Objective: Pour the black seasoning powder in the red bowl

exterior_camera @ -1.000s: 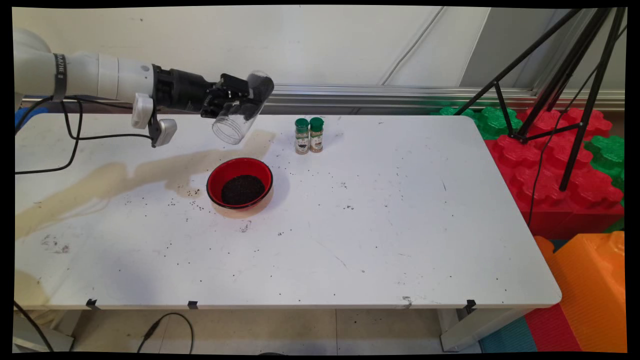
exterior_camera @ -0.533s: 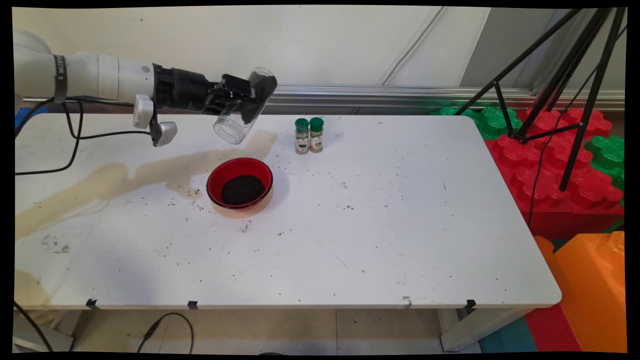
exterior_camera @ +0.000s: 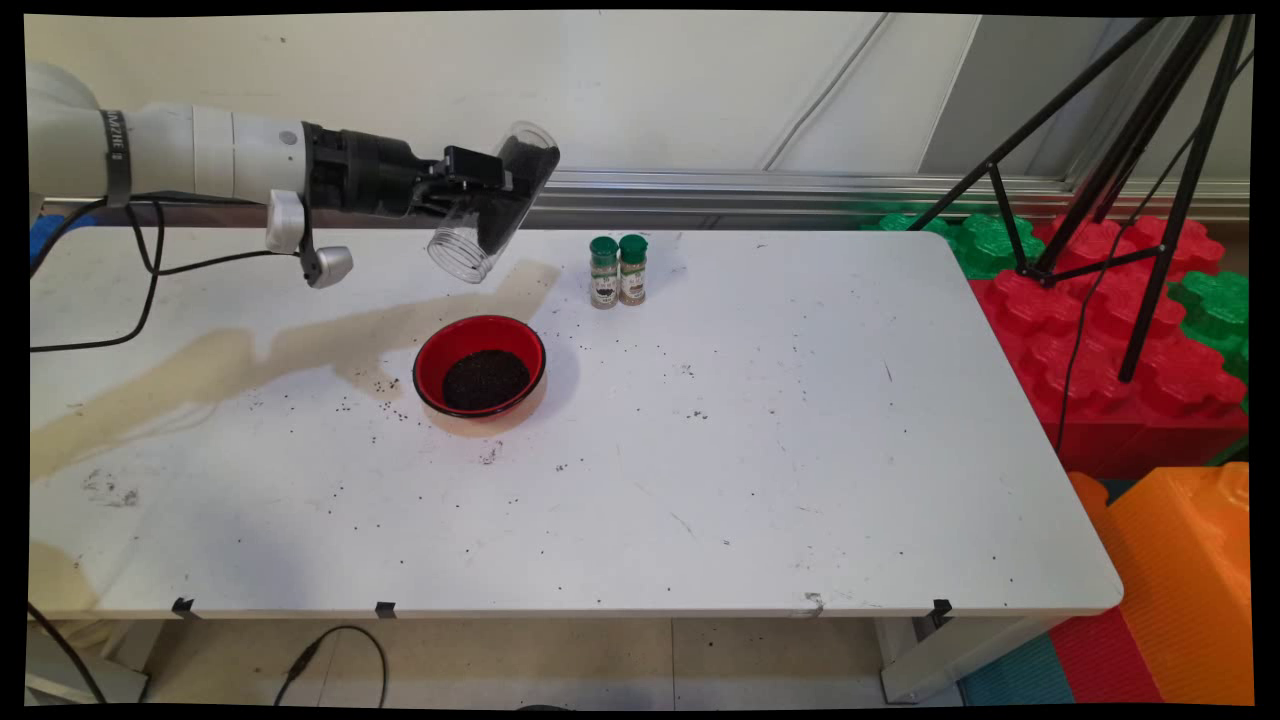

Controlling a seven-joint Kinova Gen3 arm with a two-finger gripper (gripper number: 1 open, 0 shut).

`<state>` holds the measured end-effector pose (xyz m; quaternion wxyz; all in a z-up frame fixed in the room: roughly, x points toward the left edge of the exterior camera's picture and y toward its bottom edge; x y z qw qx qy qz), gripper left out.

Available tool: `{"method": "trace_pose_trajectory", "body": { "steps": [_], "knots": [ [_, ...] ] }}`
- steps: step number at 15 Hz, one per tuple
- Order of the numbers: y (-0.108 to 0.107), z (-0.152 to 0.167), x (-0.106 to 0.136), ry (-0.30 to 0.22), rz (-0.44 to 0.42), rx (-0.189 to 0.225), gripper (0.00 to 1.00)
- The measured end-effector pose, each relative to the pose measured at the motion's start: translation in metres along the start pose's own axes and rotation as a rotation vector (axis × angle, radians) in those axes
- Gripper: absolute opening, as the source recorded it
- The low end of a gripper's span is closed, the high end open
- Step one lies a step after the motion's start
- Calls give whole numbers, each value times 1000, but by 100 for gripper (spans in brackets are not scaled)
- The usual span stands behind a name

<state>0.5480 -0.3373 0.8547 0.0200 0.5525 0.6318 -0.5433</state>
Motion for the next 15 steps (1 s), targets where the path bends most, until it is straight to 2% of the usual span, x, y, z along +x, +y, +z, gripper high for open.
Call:
{"method": "trace_pose_trajectory", "body": {
  "steps": [15],
  "knots": [
    [-5, -7, 4, -21, 138, 41, 0]
  ]
}}
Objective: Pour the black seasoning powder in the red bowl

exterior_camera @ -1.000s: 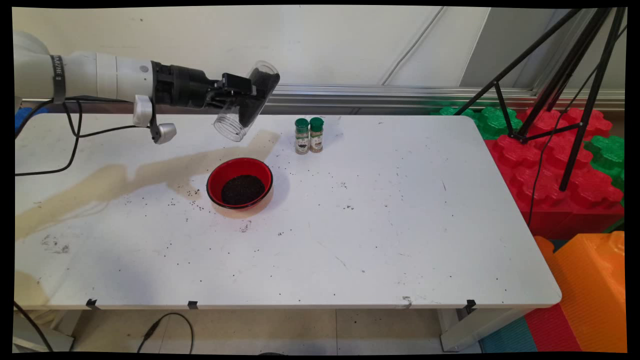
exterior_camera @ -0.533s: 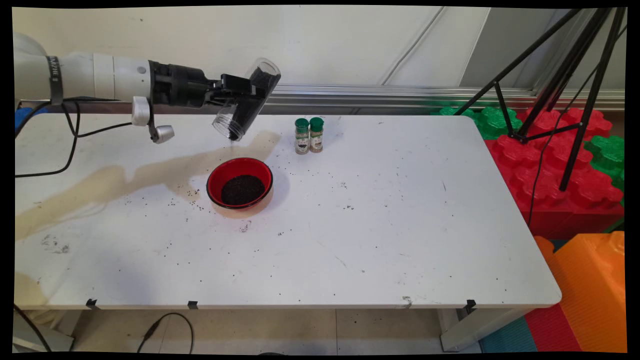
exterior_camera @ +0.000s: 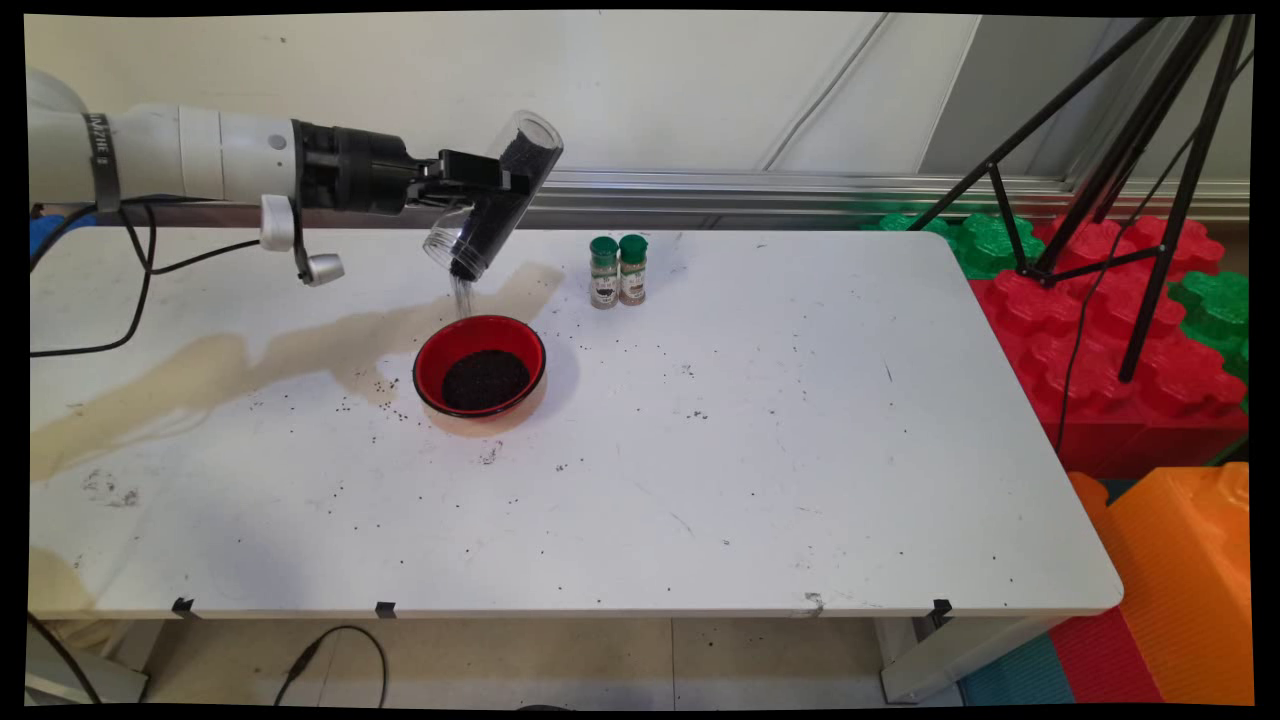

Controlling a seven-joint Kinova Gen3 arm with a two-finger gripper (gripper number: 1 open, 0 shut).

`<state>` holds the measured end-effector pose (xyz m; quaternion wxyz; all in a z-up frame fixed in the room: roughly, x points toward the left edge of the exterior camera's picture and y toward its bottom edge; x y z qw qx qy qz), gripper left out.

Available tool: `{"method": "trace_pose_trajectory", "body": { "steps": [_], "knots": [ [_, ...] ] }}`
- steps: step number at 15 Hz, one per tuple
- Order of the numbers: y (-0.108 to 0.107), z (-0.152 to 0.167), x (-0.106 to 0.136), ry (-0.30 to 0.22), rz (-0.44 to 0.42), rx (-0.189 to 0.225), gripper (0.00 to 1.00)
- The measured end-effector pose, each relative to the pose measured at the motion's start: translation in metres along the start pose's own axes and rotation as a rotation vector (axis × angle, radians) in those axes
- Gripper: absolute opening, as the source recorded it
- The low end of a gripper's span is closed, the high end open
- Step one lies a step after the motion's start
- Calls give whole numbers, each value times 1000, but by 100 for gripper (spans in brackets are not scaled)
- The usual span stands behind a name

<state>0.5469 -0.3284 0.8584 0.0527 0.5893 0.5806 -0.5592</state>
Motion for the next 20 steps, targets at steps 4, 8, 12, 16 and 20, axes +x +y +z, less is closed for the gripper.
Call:
{"method": "trace_pose_trajectory", "body": {
  "steps": [4, 8, 12, 16, 20],
  "knots": [
    [-2, -1, 1, -5, 31, 10, 0],
    [-2, -2, 1, -9, 50, 16, 0],
    [-2, -3, 0, -12, 68, 21, 0],
    [-2, -3, 0, -14, 82, 24, 0],
    [-2, -4, 0, -16, 101, 29, 0]
  ]
}}
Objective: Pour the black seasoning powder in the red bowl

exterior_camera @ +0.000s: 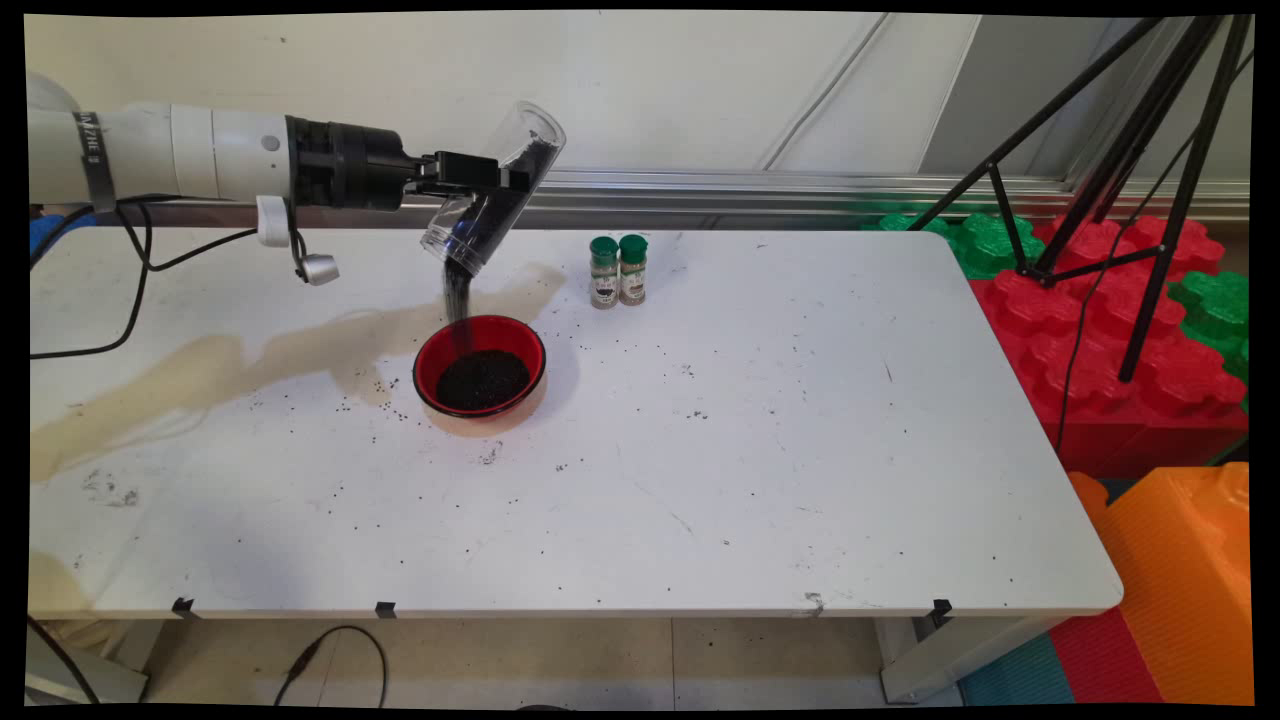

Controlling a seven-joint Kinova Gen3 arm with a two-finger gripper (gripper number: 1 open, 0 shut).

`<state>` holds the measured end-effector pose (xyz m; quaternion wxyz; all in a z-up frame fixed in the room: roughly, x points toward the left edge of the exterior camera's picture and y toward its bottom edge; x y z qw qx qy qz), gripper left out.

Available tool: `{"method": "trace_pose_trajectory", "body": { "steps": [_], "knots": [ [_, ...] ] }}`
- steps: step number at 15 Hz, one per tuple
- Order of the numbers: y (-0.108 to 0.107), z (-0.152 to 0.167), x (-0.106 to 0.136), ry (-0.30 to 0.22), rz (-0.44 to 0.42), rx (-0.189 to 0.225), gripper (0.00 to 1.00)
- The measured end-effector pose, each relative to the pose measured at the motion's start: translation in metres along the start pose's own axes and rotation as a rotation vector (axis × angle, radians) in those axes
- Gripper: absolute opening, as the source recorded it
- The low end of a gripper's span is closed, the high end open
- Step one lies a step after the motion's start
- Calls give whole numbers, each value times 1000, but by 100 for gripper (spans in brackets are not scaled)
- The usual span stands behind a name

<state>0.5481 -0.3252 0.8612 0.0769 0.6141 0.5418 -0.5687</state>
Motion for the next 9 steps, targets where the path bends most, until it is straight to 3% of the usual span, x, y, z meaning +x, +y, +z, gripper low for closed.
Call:
{"method": "trace_pose_trajectory", "body": {
  "steps": [9],
  "knots": [
    [1, 0, 1, -1, 38, 9, 0]
  ]
}}
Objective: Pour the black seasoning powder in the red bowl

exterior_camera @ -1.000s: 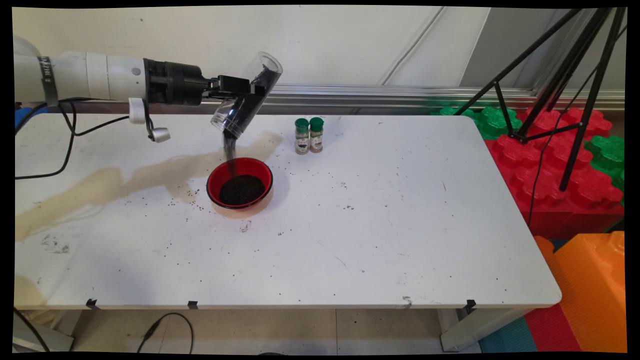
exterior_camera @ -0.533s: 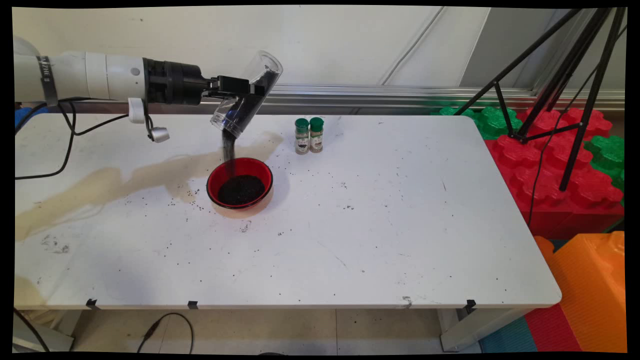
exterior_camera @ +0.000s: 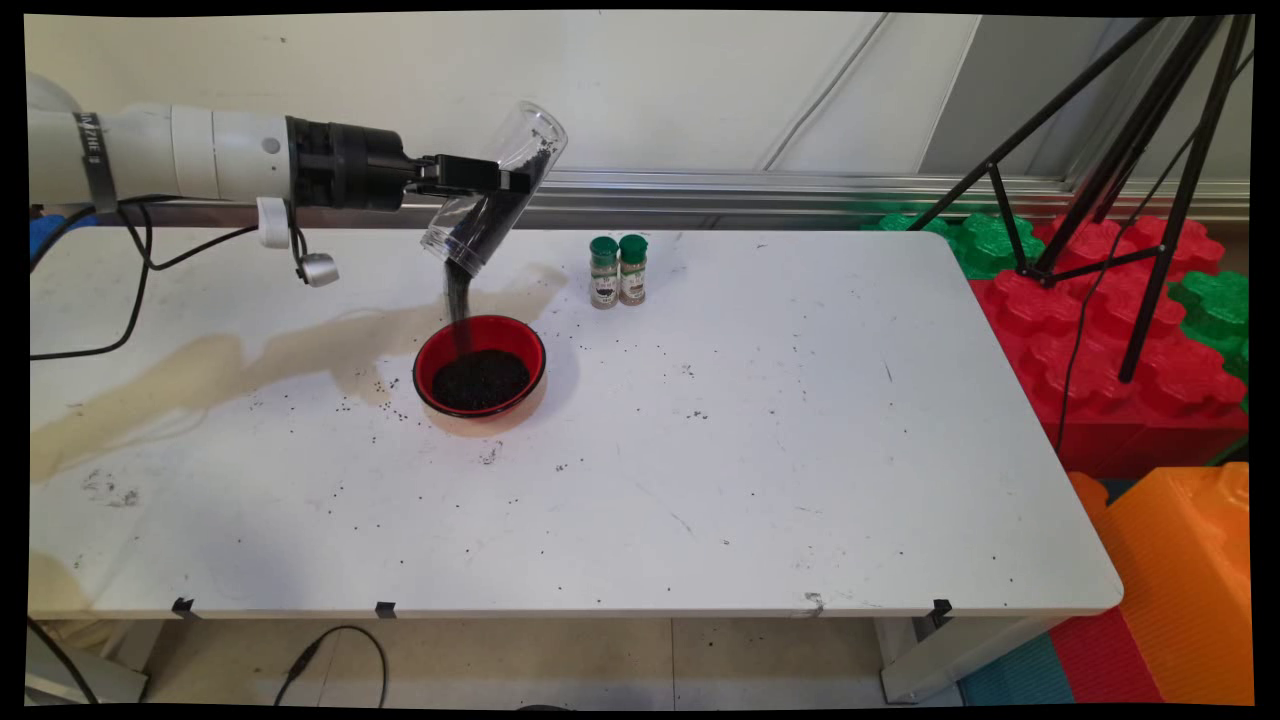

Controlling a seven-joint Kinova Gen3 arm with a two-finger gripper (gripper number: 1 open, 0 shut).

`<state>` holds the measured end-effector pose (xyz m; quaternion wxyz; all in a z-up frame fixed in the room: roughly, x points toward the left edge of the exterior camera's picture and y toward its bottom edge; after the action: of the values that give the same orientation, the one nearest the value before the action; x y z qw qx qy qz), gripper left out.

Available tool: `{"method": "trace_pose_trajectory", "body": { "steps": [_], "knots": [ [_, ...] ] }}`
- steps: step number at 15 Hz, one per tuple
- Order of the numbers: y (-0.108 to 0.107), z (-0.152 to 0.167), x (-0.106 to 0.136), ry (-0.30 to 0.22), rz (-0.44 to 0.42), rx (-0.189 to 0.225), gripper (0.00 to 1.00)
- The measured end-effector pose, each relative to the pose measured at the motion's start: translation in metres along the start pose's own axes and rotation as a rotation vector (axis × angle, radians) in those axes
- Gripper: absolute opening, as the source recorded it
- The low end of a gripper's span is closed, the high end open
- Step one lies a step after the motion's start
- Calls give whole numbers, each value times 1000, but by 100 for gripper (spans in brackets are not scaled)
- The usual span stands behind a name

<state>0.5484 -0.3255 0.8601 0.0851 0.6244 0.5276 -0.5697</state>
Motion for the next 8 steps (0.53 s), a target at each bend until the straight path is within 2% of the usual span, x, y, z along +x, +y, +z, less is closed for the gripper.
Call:
{"method": "trace_pose_trajectory", "body": {
  "steps": [8],
  "knots": [
    [0, 2, 1, -1, 34, 9, 0]
  ]
}}
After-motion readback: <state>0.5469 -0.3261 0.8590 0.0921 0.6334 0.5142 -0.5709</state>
